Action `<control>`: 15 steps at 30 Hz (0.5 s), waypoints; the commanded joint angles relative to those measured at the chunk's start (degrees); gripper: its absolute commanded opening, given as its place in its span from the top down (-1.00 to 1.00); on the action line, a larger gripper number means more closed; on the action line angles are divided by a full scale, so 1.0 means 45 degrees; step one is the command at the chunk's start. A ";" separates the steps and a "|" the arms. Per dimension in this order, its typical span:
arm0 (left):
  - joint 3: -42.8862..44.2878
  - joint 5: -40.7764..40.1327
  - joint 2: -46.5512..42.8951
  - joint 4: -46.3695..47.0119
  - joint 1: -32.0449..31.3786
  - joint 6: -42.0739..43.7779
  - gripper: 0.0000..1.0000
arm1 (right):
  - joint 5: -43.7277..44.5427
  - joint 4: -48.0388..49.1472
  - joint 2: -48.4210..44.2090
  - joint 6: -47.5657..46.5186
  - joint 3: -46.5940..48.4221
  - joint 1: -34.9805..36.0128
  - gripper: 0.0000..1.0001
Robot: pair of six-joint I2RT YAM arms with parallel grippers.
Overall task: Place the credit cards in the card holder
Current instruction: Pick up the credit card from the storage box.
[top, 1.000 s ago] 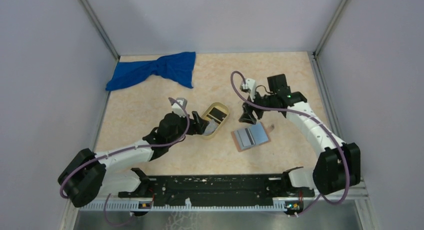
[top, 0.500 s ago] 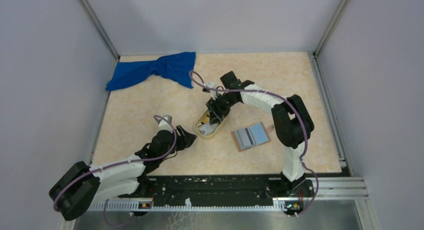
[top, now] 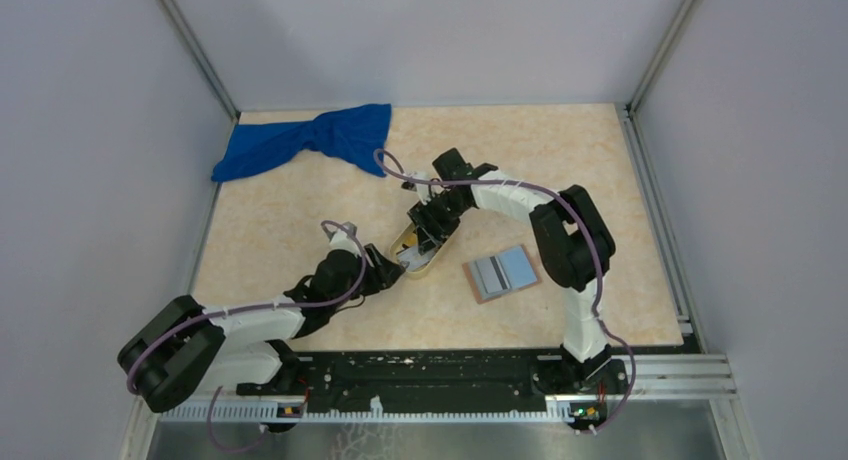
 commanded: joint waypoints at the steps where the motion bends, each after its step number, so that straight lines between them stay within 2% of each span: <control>1: 0.0525 0.0379 0.0494 0.0608 0.0057 -0.0032 -0.19 | 0.0088 0.0092 0.0255 0.0285 0.0528 0.0249 -0.21; 7: 0.0774 0.0552 0.1174 0.0956 0.0058 0.0066 -0.10 | -0.0666 -0.0255 0.0425 0.0240 0.0596 0.0441 -0.10; 15: 0.1115 0.0816 0.1847 0.1080 0.0058 0.0202 0.06 | -0.1751 -0.0292 0.0373 0.0626 0.0575 0.0473 -0.04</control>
